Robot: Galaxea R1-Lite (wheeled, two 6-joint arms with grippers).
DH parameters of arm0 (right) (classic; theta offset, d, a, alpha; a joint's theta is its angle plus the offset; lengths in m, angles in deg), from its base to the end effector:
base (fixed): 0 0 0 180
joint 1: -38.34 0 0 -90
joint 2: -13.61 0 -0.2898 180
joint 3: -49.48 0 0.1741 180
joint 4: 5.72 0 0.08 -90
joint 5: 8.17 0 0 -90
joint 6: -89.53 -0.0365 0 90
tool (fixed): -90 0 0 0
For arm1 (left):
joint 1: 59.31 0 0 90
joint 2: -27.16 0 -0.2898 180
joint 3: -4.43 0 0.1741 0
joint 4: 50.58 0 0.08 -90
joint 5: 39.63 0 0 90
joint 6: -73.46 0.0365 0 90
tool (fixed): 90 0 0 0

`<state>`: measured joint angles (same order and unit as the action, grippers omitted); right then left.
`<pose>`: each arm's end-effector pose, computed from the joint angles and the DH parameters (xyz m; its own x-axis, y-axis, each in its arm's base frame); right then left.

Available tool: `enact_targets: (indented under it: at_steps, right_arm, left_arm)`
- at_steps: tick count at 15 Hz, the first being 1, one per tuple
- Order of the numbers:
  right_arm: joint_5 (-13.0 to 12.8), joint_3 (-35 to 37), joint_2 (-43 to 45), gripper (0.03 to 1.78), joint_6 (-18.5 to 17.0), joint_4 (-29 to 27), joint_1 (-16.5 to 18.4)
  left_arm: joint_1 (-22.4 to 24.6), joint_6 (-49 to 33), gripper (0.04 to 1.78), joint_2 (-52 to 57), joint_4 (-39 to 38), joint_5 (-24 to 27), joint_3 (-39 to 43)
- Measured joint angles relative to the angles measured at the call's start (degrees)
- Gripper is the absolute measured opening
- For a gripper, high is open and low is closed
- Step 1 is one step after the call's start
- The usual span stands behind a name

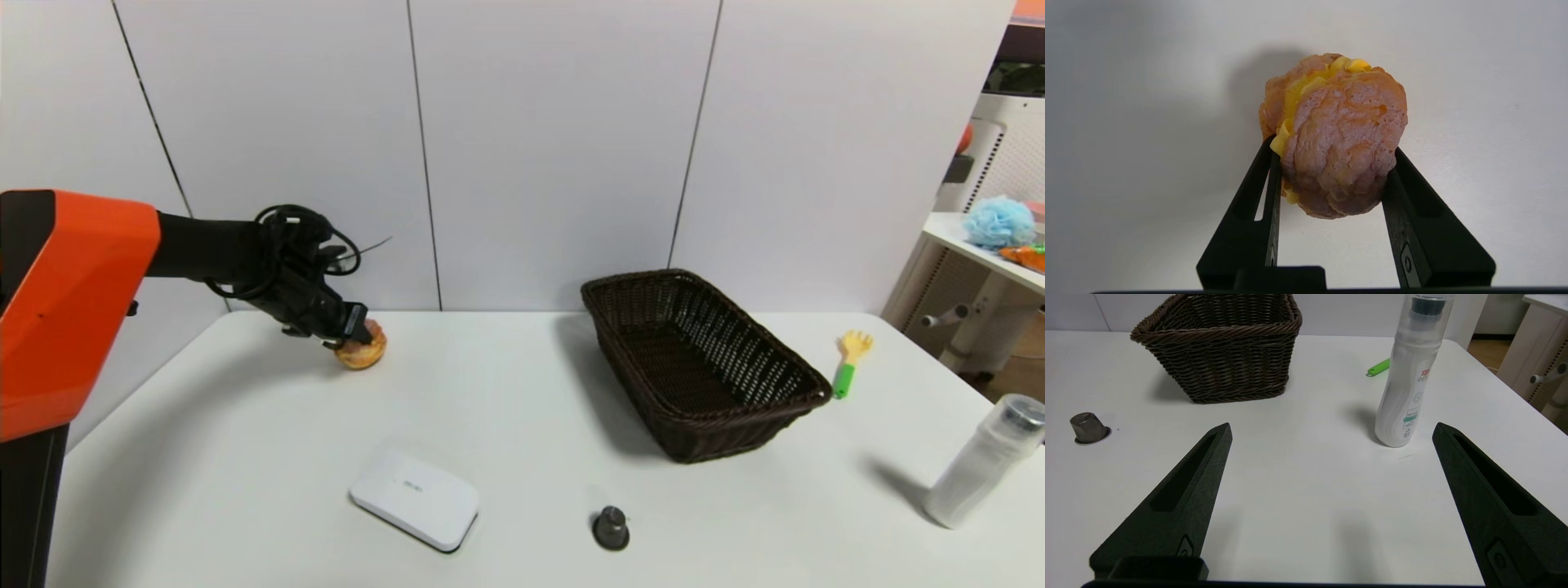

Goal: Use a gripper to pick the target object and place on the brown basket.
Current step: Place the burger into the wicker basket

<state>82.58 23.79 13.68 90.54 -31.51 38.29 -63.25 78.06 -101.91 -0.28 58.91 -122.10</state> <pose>-0.0165 0.0005 0.0752 0.9999 0.0140 -0.0005 -0.0140 0.9997 -0.0176 0.4253 -0.0347 0.1248 0.5857 -0.1892 -0.7881 0.2207 0.9729 -0.0695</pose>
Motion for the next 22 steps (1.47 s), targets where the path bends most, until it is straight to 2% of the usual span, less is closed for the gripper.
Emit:
enact_targets:
  at_steps: [4, 10, 15, 19, 22]
  right_arm:
    - [0.0, 0.0, 0.0, 1.69, 0.0, 0.0, 0.0]
    - [0.0, 0.0, 0.0, 1.69, 0.0, 0.0, 0.0]
    - [0.0, 0.0, 0.0, 1.69, 0.0, 0.0, 0.0]
    - [0.0, 0.0, 0.0, 1.69, 0.0, 0.0, 0.0]
    - [0.0, 0.0, 0.0, 1.69, 0.0, 0.0, 0.0]
  left_arm:
    - [-3.7, -0.2, 0.74, 6.0, -0.3, -0.1, -0.5]
    - [-19.3, -0.8, 0.72, 13.3, -1.5, -0.1, -4.4]
    - [-32.0, -0.9, 0.71, 11.8, -12.7, -0.2, -6.2]
    - [-39.2, -1.5, 0.71, 5.3, -23.3, -0.2, -6.4]
    - [-42.6, -1.2, 0.71, -0.3, -27.2, -0.2, -8.0]
